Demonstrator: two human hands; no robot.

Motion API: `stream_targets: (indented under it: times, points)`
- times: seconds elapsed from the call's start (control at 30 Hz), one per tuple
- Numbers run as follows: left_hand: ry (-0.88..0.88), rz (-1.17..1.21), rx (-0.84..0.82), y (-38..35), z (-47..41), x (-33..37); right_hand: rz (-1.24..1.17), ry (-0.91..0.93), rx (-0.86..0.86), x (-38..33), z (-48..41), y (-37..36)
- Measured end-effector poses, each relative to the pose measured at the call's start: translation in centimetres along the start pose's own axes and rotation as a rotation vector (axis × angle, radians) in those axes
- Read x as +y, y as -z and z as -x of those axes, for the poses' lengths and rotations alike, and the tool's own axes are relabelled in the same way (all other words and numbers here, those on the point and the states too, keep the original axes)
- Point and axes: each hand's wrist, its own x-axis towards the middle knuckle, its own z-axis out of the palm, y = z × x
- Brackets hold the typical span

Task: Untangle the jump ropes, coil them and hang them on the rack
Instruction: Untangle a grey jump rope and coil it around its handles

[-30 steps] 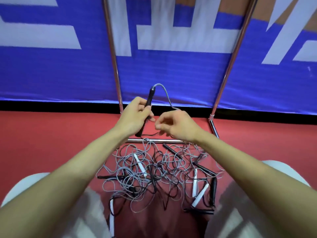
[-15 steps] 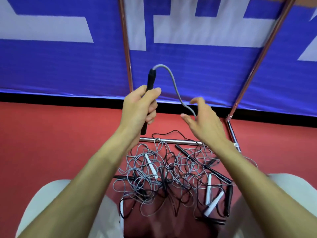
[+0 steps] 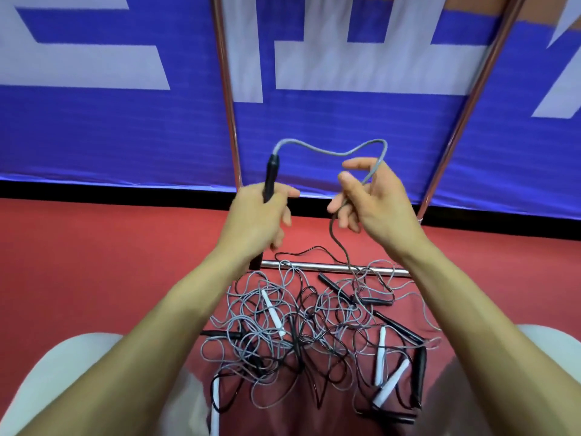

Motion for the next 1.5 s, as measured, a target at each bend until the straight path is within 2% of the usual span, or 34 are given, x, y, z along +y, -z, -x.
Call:
stream_targets:
  times: [0.13, 0.23, 0.3, 0.37, 0.5, 0.63, 0.7, 0.8, 0.97, 1.03, 1.1, 1.17, 1.23, 1.3, 1.4, 1.5]
  points:
    - [-0.034, -0.202, -0.289, -2.2, 1.1, -1.1, -0.224, -0.011, 0.115, -0.7, 0.3, 0.1]
    - [-0.081, -0.169, -0.502, -3.4, 1.9, -1.3, -0.529, -0.109, 0.057, -1.5, 0.4, 0.6]
    - [-0.069, -0.096, -0.551, -4.3, 2.3, -1.2, -0.659, -0.144, 0.034, -1.8, 0.3, 1.1]
    - [-0.039, -0.036, -0.504, -4.9, 2.6, -1.2, -0.671, -0.151, 0.064, -1.8, 0.0, 1.6]
    - [0.013, 0.073, -0.399, -5.0, 2.6, -1.2, -0.392, -0.139, 0.207, -1.0, -0.4, 2.8]
    - [-0.034, 0.155, -0.263, -4.3, 2.4, -0.6, 0.011, -0.162, 0.186, 0.0, 0.0, 3.4]
    - [-0.01, 0.303, -0.188, -3.7, 2.2, 0.0, 0.166, -0.135, 0.161, 0.7, 0.1, 3.3]
    - [0.017, 0.577, -0.08, -2.3, 2.1, 1.2, 0.302, -0.153, 0.029, 2.2, -0.1, 2.6]
    - [0.004, 0.977, 0.044, 0.2, 1.9, 2.6, 0.663, -0.184, -0.439, 5.0, 0.3, 0.3]
    - [0.035, 1.111, 0.067, 0.9, 2.0, 2.7, 0.868, -0.141, -0.446, 5.9, 0.5, -0.4]
    - [0.034, 1.198, 0.117, 1.4, 2.0, 2.8, 0.986, -0.097, -0.324, 6.1, 0.7, -0.6]
    - [-0.018, 1.165, 0.231, 1.7, 1.9, 2.6, 0.835, -0.122, -0.167, 5.7, 0.6, -0.7]
    - [-0.081, 1.043, 0.34, 1.9, 1.9, 2.5, 0.523, -0.174, -0.027, 4.6, 0.4, -0.9]
    - [-0.085, 0.939, 0.372, 1.8, 1.8, 2.2, 0.205, -0.215, 0.036, 3.1, 0.6, -1.0]
    - [-0.004, 0.759, 0.293, 0.8, 1.7, 1.1, -0.104, -0.206, 0.074, 0.7, 1.0, -1.0]
    - [0.066, 0.455, 0.091, -1.0, 1.7, 0.4, -0.309, -0.152, 0.1, -1.2, 1.3, -0.7]
